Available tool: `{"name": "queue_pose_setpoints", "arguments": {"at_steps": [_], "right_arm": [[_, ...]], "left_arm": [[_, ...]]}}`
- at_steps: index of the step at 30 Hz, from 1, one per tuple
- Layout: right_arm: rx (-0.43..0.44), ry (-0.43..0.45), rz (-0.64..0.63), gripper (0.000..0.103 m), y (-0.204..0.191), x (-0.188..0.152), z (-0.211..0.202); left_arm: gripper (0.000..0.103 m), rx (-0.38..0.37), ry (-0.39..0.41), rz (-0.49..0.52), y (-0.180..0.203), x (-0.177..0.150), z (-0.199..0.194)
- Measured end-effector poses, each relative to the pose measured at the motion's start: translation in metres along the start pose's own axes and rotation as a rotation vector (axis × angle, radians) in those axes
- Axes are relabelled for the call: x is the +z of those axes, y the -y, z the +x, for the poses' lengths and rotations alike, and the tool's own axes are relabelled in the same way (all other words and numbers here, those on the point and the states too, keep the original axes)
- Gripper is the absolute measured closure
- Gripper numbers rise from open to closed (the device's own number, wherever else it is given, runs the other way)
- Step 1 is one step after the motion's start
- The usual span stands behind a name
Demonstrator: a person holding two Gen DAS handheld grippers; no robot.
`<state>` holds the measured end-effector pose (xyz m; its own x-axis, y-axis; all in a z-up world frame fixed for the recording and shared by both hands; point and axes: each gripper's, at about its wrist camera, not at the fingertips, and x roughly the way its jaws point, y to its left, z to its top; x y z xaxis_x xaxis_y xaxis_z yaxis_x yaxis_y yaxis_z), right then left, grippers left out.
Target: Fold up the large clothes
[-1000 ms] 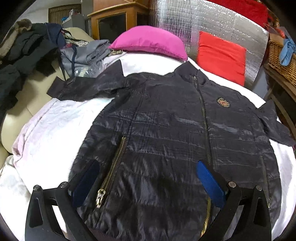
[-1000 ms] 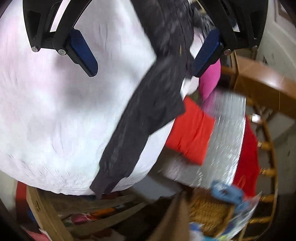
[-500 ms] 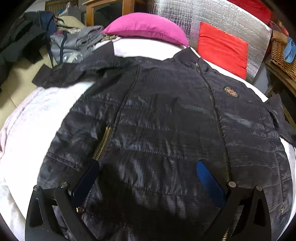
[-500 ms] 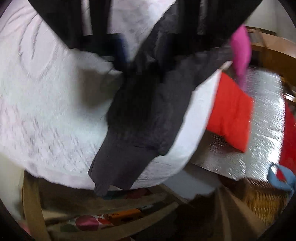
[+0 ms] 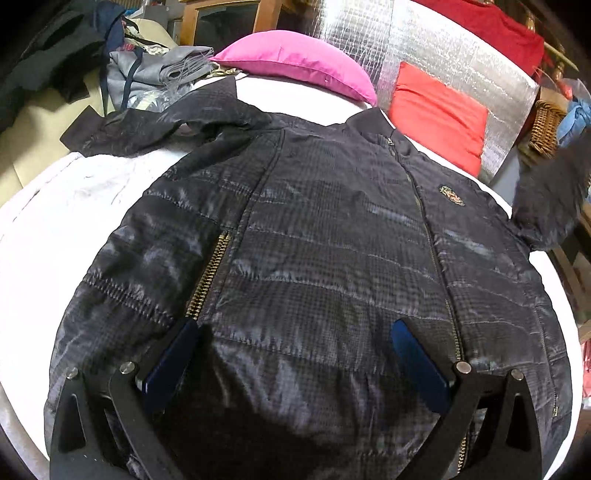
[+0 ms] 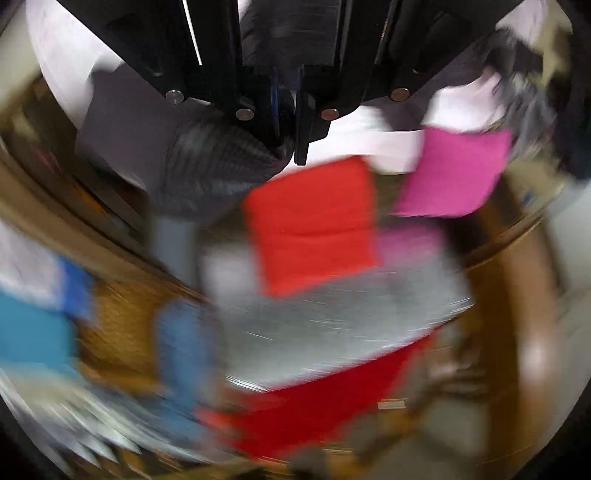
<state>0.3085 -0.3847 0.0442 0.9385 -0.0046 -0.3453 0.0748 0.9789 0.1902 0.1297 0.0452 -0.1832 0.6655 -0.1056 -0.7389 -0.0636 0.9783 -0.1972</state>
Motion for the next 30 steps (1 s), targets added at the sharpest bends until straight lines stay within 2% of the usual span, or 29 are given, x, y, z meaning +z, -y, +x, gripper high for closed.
{"name": "queue_pose_setpoints", "arguments": {"at_steps": [2,4,6,7,8,10,12,16,20,24,27,30], "right_arm": [[0.116,-0.032,-0.051,0.095,-0.061,-0.013,0.006],[0.215,-0.116,-0.060,0.094,-0.102,-0.040,0.020],[0.303,-0.228,-0.053,0.080,-0.136,-0.084,0.043],[0.322,-0.295,-0.041,0.038,-0.147,-0.107,0.052],[0.342,-0.368,-0.024,0.000,-0.154,-0.129,0.064],[0.376,-0.452,0.018,0.000,-0.154,-0.169,0.072],[0.378,-0.480,0.075,0.000,-0.136,-0.187,0.080],[0.380,-0.463,0.221,0.000,-0.079,-0.205,0.056],[0.343,-0.443,0.320,0.000,-0.030,-0.219,0.034],[0.327,-0.416,0.428,0.000,0.016,-0.240,0.008],[0.342,-0.370,0.402,0.000,0.019,-0.251,-0.002],[0.333,-0.314,0.274,0.000,0.000,-0.263,-0.005]], "left_arm": [[0.000,-0.004,0.003,-0.003,0.000,0.000,0.000],[0.000,-0.006,0.003,-0.006,0.000,0.000,0.000],[0.000,-0.007,0.008,-0.005,0.000,-0.001,-0.001],[0.000,-0.006,0.009,-0.004,0.000,-0.001,-0.001],[0.000,-0.007,0.010,-0.003,0.000,-0.002,-0.001],[0.000,-0.010,0.008,-0.006,-0.001,-0.002,-0.001],[0.000,-0.010,0.008,-0.006,-0.001,-0.003,-0.001],[0.000,0.003,0.006,0.002,0.000,-0.004,0.001],[0.000,0.009,-0.020,0.009,0.002,-0.001,0.000],[0.000,-0.057,-0.043,-0.047,0.001,0.023,-0.017],[0.000,-0.131,-0.017,-0.100,0.002,0.063,-0.033],[0.000,-0.211,-0.042,-0.145,0.006,0.104,-0.025]]}}
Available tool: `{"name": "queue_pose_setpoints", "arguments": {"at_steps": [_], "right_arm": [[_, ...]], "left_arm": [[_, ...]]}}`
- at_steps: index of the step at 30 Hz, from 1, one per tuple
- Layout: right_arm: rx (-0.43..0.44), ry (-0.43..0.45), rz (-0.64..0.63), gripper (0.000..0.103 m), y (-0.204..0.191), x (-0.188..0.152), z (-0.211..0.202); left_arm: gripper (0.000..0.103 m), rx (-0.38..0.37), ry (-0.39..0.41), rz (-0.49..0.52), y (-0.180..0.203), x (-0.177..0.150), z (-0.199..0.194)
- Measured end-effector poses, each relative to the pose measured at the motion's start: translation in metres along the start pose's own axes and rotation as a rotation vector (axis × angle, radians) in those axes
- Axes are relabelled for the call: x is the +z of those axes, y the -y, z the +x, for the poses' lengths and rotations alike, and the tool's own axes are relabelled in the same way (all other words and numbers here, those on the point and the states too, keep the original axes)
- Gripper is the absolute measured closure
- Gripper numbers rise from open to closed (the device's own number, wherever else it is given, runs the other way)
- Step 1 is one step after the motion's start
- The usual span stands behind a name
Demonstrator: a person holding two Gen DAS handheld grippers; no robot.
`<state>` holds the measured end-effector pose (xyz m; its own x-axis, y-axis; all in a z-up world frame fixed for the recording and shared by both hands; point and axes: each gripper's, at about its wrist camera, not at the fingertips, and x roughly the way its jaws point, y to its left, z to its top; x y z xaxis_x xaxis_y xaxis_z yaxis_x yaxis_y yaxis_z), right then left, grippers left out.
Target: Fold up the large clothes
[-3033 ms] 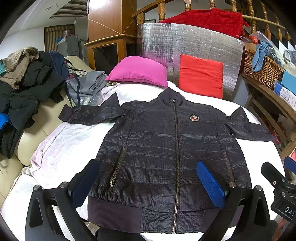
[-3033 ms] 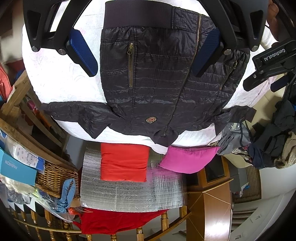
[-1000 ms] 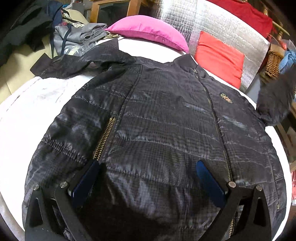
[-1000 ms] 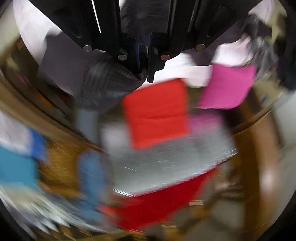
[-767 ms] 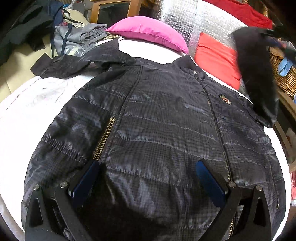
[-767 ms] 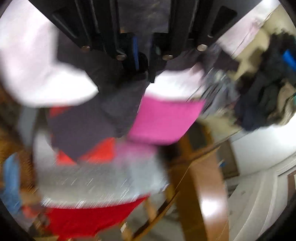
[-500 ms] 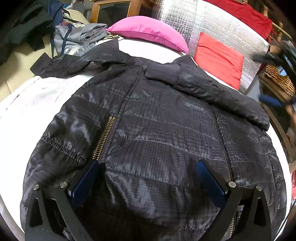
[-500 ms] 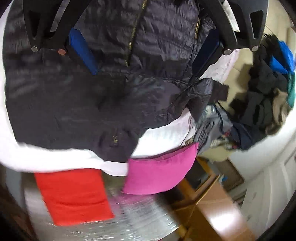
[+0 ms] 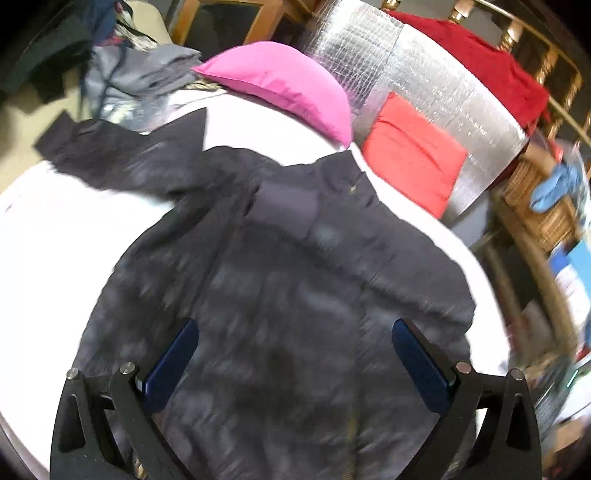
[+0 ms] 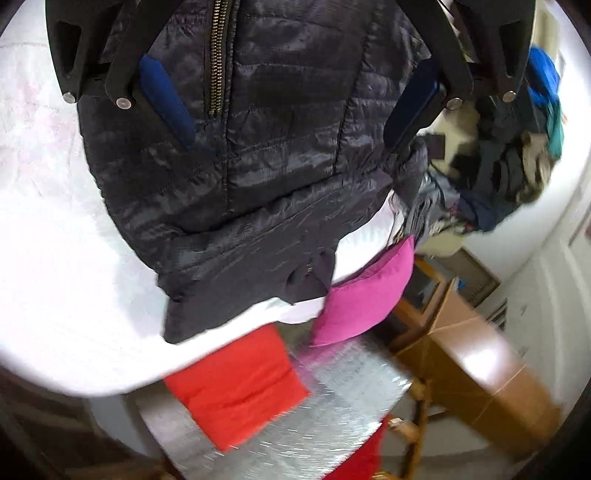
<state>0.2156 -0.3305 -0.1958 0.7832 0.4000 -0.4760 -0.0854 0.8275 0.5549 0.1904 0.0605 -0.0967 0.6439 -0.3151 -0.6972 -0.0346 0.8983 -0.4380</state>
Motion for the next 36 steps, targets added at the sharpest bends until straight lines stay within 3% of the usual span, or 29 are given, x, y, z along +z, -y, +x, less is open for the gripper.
{"name": "queue_pose_setpoints", "arguments": {"at_steps": [6,12,14,15,16,17,18,19,24,29,31,33,36], "right_arm": [[-0.047,0.005,-0.100,0.000,0.000,-0.028,0.013],[-0.015,0.013,-0.067,0.000,0.011,-0.032,0.015],[-0.010,0.008,-0.059,0.000,0.013,-0.033,0.017],[-0.005,0.003,-0.057,0.000,0.014,-0.034,0.018],[-0.003,0.001,-0.055,0.000,0.015,-0.034,0.019],[-0.002,-0.002,-0.052,0.000,0.016,-0.034,0.020],[0.002,-0.006,-0.048,0.000,0.017,-0.034,0.021],[0.003,-0.008,-0.045,0.000,0.017,-0.034,0.021],[0.004,-0.015,-0.040,0.000,0.019,-0.035,0.021],[-0.007,-0.033,-0.042,0.000,0.017,-0.034,0.025],[-0.001,-0.062,-0.018,0.000,0.018,-0.028,0.023],[0.042,-0.070,0.060,0.000,0.025,-0.014,0.018],[0.136,-0.051,0.225,0.000,0.042,0.020,0.016]], "left_arm": [[0.000,-0.052,-0.085,-0.141,0.001,0.059,0.066],[0.000,0.044,-0.143,-0.275,-0.017,0.089,0.141],[0.005,0.070,-0.148,-0.313,-0.023,0.092,0.153],[0.023,0.068,-0.161,-0.331,-0.025,0.092,0.160],[0.058,0.079,-0.181,-0.332,-0.028,0.092,0.167],[0.076,0.125,-0.220,-0.312,-0.027,0.093,0.174],[0.086,0.137,-0.220,-0.300,-0.026,0.094,0.174],[0.089,0.135,-0.192,-0.296,-0.024,0.097,0.170],[0.091,0.150,0.049,-0.139,0.006,0.096,0.107],[0.091,0.227,-0.061,-0.141,-0.014,0.069,0.144],[0.089,0.245,-0.063,-0.130,-0.018,0.059,0.155],[0.089,0.259,-0.040,-0.071,-0.011,0.057,0.155],[0.088,0.240,-0.050,-0.076,-0.012,0.061,0.156]]}}
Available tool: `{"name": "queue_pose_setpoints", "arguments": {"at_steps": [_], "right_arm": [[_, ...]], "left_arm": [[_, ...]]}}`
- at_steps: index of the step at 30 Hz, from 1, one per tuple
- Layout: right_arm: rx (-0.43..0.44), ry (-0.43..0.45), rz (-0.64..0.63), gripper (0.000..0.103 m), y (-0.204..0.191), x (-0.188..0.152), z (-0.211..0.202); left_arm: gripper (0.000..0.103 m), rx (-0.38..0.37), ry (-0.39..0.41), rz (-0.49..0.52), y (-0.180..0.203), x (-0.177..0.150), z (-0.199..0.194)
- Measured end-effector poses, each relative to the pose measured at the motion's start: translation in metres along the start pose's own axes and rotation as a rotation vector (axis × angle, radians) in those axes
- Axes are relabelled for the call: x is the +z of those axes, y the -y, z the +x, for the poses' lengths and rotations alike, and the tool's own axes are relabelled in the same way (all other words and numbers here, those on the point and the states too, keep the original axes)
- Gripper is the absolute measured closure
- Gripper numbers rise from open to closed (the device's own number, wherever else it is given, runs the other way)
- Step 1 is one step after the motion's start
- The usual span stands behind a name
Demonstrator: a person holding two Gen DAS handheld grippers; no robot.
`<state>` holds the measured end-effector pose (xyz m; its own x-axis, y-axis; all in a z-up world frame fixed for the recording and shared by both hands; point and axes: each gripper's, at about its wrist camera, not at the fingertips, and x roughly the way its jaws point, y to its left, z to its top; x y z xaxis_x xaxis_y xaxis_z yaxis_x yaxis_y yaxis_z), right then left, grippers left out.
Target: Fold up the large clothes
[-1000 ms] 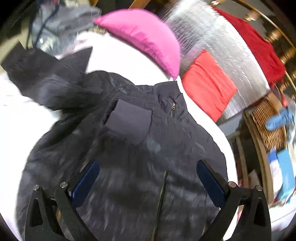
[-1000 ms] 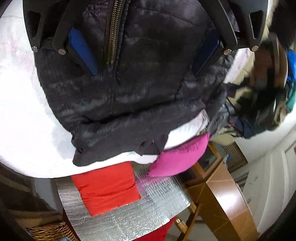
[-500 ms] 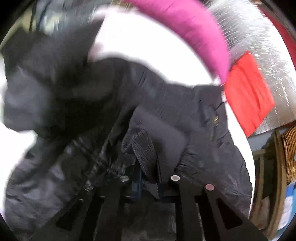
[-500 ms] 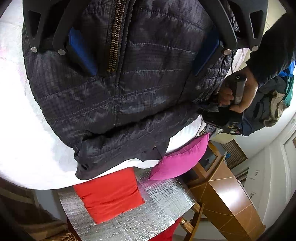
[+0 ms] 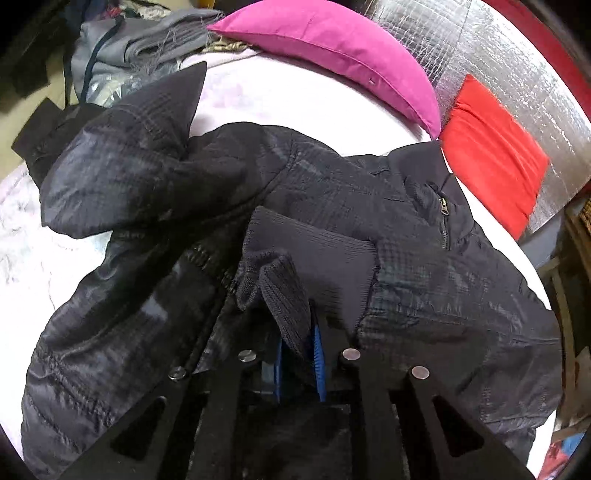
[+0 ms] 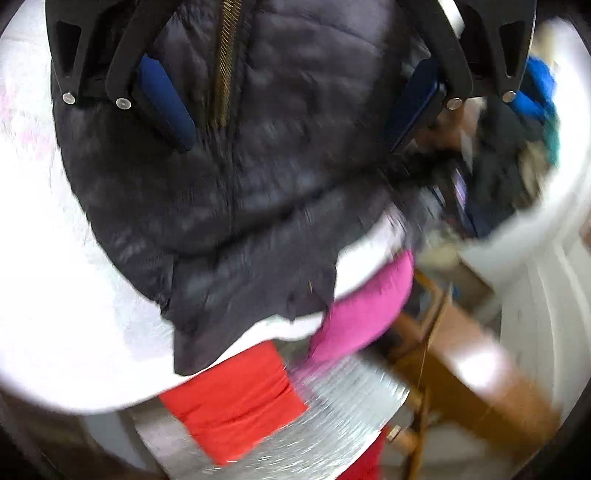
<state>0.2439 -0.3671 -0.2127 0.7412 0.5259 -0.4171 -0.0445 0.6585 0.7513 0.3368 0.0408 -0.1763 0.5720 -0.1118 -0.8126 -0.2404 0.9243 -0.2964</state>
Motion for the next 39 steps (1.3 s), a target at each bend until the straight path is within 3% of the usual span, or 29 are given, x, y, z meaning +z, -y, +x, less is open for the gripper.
{"name": "queue_pose_setpoints", "arguments": {"at_steps": [2,5,7,10,12,17,18,19,20,22,24,25,27,31,33,35,37,39], "right_arm": [[-0.015,0.014,0.050,0.000,0.003,0.024,0.002],[-0.223,0.107,-0.028,0.000,0.000,0.065,0.001],[-0.320,0.075,-0.067,0.000,0.006,0.091,0.016],[-0.362,0.025,-0.079,0.000,0.024,0.121,0.043],[-0.339,0.007,-0.031,0.002,0.040,0.140,0.054],[-0.298,-0.071,0.091,0.018,0.071,0.170,0.092],[-0.307,-0.104,0.077,0.027,0.072,0.173,0.104],[-0.311,-0.119,0.068,0.047,0.073,0.177,0.111],[-0.327,-0.124,0.054,0.081,0.071,0.180,0.118],[-0.373,-0.079,-0.037,0.088,0.053,0.186,0.121],[-0.428,-0.034,-0.145,0.088,0.039,0.188,0.121],[-0.496,-0.044,-0.199,0.088,0.038,0.184,0.130],[-0.557,-0.102,-0.185,0.081,0.053,0.181,0.141],[-0.590,0.002,-0.159,0.030,0.045,0.175,0.106],[-0.501,0.058,-0.156,0.030,0.022,0.172,0.083],[-0.372,0.061,-0.158,0.030,-0.004,0.162,0.066],[-0.225,0.020,-0.158,0.030,-0.024,0.146,0.058],[-0.148,-0.038,-0.164,0.029,-0.032,0.129,0.061]], "left_arm": [[0.086,-0.020,-0.003,-0.008,-0.009,0.001,-0.005],[0.085,-0.031,0.010,0.013,-0.010,-0.003,-0.005],[0.084,-0.037,0.024,0.028,-0.012,-0.010,-0.007],[0.083,-0.045,0.051,0.047,-0.011,-0.014,-0.005],[0.082,-0.055,0.073,0.059,-0.012,-0.018,-0.005],[0.080,-0.105,0.104,0.041,-0.021,-0.022,-0.003],[0.080,-0.112,0.108,0.039,-0.022,-0.022,-0.003],[0.080,-0.118,0.111,0.036,-0.022,-0.023,-0.003],[0.080,-0.128,0.113,0.033,-0.024,-0.023,-0.003],[0.078,-0.144,0.116,0.026,-0.026,-0.024,-0.004],[0.078,-0.149,0.119,0.029,-0.026,-0.025,-0.004],[0.076,-0.149,0.119,0.031,-0.026,-0.025,-0.004],[0.076,-0.147,0.121,0.037,-0.025,-0.026,-0.005],[0.076,-0.143,0.122,0.040,-0.024,-0.025,-0.003],[0.076,-0.143,0.123,0.041,-0.024,-0.025,-0.003],[0.076,-0.145,0.123,0.040,-0.024,-0.025,-0.001],[0.076,-0.150,0.124,0.035,-0.024,-0.025,0.000],[0.076,-0.151,0.124,0.035,-0.024,-0.025,0.000]]}}
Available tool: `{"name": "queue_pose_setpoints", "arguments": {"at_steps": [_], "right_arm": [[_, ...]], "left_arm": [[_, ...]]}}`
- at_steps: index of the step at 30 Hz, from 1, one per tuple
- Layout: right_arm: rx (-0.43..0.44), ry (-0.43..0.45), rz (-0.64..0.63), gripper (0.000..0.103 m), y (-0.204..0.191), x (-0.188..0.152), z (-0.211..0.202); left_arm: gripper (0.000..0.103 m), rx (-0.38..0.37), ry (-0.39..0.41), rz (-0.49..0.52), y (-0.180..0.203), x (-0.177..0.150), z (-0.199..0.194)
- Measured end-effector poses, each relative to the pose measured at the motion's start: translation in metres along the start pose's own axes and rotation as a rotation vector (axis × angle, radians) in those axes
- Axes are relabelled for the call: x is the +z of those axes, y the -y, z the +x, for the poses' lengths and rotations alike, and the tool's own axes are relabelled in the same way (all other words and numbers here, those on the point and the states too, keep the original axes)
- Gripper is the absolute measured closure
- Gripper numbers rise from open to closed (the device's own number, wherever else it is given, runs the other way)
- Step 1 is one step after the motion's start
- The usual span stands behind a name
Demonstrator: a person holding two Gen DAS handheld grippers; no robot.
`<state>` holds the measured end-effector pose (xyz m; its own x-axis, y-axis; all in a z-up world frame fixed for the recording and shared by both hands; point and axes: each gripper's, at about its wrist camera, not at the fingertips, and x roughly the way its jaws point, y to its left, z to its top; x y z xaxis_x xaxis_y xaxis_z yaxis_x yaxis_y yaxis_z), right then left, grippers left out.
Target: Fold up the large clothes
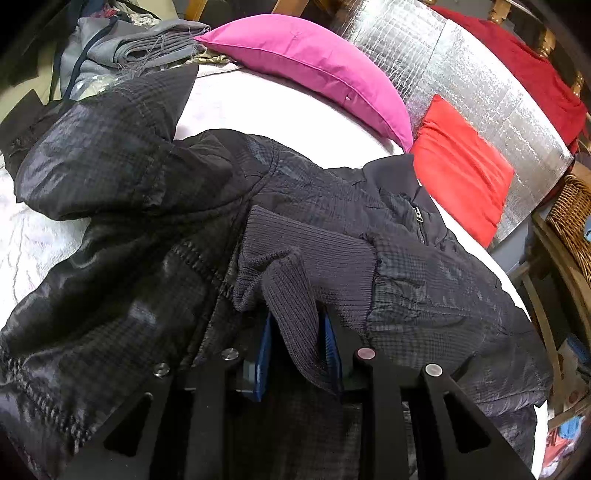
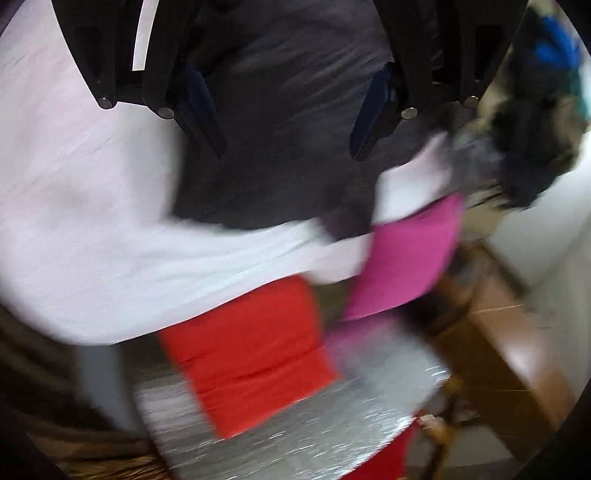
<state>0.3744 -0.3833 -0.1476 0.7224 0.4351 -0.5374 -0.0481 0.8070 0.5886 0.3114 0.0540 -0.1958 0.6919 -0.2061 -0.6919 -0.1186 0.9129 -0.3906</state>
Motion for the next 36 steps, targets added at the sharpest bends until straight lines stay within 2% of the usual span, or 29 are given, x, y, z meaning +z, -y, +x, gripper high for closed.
{"name": "queue_pose_setpoints", "arguments": {"at_steps": [1,2,4,5,6,8,9,10,11,12,13,14,16,18,20,22,24,26,29,30,32,33,35,36], "right_arm": [[0.014,-0.049,0.008,0.028,0.001,-0.013,0.009],[-0.012,-0.081,0.014,0.028,0.008,-0.021,0.017],[-0.143,-0.182,0.076,0.028,0.040,-0.041,0.048],[-0.127,-0.195,0.098,0.028,0.049,-0.046,0.055],[-0.123,-0.173,0.083,0.029,0.050,-0.047,0.054],[-0.164,-0.151,0.026,0.028,0.036,-0.047,0.051],[-0.178,-0.154,0.001,0.027,0.030,-0.048,0.051],[-0.183,-0.156,-0.018,0.026,0.029,-0.049,0.054],[-0.182,-0.156,-0.022,0.025,0.028,-0.052,0.052],[-0.177,-0.154,-0.017,0.025,0.030,-0.052,0.053],[-0.164,-0.146,-0.007,0.025,0.034,-0.054,0.055],[-0.151,-0.140,-0.002,0.025,0.037,-0.055,0.058],[-0.138,-0.135,-0.001,0.025,0.039,-0.056,0.055],[-0.126,-0.146,0.001,0.025,0.042,-0.052,0.041],[-0.105,-0.146,0.051,0.025,0.043,-0.045,0.032],[-0.065,-0.089,0.074,0.025,0.041,-0.035,0.014],[-0.032,-0.053,0.082,0.025,0.035,-0.028,0.003],[0.017,-0.067,0.108,0.024,0.036,-0.026,0.002],[-0.053,-0.143,0.132,0.024,0.054,-0.037,0.023],[-0.054,-0.153,0.154,0.024,0.061,-0.042,0.028],[-0.045,-0.136,0.171,0.024,0.063,-0.043,0.027],[-0.057,-0.135,0.162,0.024,0.057,-0.041,0.025],[-0.048,-0.113,0.111,0.024,0.042,-0.032,0.020],[-0.031,-0.099,0.092,0.024,0.036,-0.026,0.016]], "left_arm": [[0.076,-0.001,-0.001,-0.001,0.000,0.000,0.000],[0.076,-0.003,-0.003,-0.002,0.000,0.000,0.000],[0.073,0.004,-0.011,0.000,0.001,0.003,0.000],[0.070,0.021,-0.024,0.023,0.007,0.005,-0.001],[0.065,0.058,-0.047,0.066,0.015,0.010,-0.003],[0.049,0.090,-0.061,0.105,0.023,0.019,-0.008],[0.038,0.087,-0.041,0.097,0.024,0.026,-0.012],[0.032,0.089,-0.024,0.086,0.022,0.031,-0.015],[0.031,0.098,-0.022,0.078,0.021,0.035,-0.015],[0.031,0.117,-0.060,0.082,0.018,0.037,-0.007],[0.043,0.145,-0.129,0.099,0.015,0.037,0.005],[0.046,0.172,-0.162,0.117,0.013,0.037,0.013],[0.051,0.195,-0.140,0.175,0.018,0.040,0.010],[0.051,0.181,-0.134,0.162,0.023,0.047,-0.002],[0.044,0.162,-0.051,0.139,0.030,0.055,-0.026],[0.017,0.154,0.033,0.152,0.040,0.060,-0.047],[0.016,0.131,0.075,0.194,0.059,0.060,-0.058],[0.016,0.098,0.067,0.243,0.071,0.056,-0.056],[0.016,0.109,0.006,0.300,0.088,0.042,-0.030],[0.016,0.135,-0.042,0.309,0.089,0.034,-0.013],[0.016,0.180,-0.140,0.311,0.085,0.021,0.013],[0.016,0.195,-0.156,0.323,0.083,0.016,0.021],[0.015,0.212,-0.097,0.374,0.088,0.011,0.020],[0.014,0.209,-0.096,0.377,0.088,0.012,0.019]]}}
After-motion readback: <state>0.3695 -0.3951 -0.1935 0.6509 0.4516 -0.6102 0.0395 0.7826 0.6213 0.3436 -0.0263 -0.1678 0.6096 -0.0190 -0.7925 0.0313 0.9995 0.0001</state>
